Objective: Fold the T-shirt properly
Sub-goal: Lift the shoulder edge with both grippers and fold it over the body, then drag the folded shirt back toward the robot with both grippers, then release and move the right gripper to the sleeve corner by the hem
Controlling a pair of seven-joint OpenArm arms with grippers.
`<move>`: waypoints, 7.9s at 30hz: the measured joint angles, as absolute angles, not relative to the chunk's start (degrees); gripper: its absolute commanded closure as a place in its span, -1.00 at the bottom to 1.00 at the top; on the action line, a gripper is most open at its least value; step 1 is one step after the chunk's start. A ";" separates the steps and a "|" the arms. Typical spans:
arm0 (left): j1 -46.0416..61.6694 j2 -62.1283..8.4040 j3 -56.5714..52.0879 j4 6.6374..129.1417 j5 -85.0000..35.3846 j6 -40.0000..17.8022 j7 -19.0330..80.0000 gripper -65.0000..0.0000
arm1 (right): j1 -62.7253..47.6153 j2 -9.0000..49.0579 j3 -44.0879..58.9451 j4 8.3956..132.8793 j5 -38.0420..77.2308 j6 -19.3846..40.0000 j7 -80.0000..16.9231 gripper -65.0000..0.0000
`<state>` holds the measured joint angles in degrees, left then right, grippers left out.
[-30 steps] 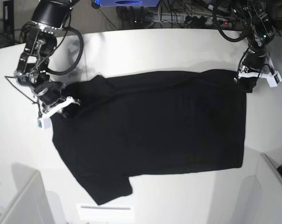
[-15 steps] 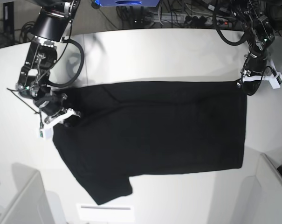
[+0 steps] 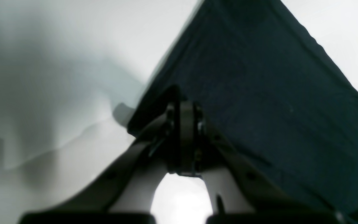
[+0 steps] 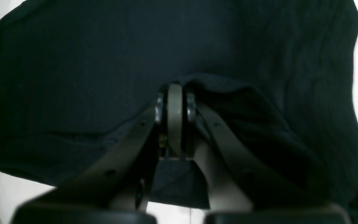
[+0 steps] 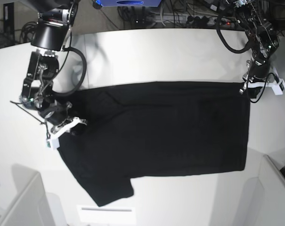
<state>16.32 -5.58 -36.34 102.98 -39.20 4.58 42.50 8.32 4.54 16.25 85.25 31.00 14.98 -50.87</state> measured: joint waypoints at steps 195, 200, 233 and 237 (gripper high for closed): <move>30.89 -5.08 -47.13 97.43 -39.53 -13.34 47.16 1.00 | -34.52 -1.43 25.50 105.80 32.58 -1.93 -30.17 1.00; 31.77 -5.08 -47.16 97.49 -39.53 -13.10 47.03 1.00 | -34.33 -1.13 25.50 105.80 32.56 -1.93 -33.89 1.00; 24.29 -6.11 -56.25 110.48 -39.07 -12.88 47.09 0.60 | -9.50 6.22 20.49 104.03 31.27 -1.91 -44.29 -0.12; 23.64 -6.04 -53.95 109.91 -38.48 -12.91 47.20 1.00 | 1.28 7.81 17.30 93.30 31.35 -1.89 -45.39 -0.12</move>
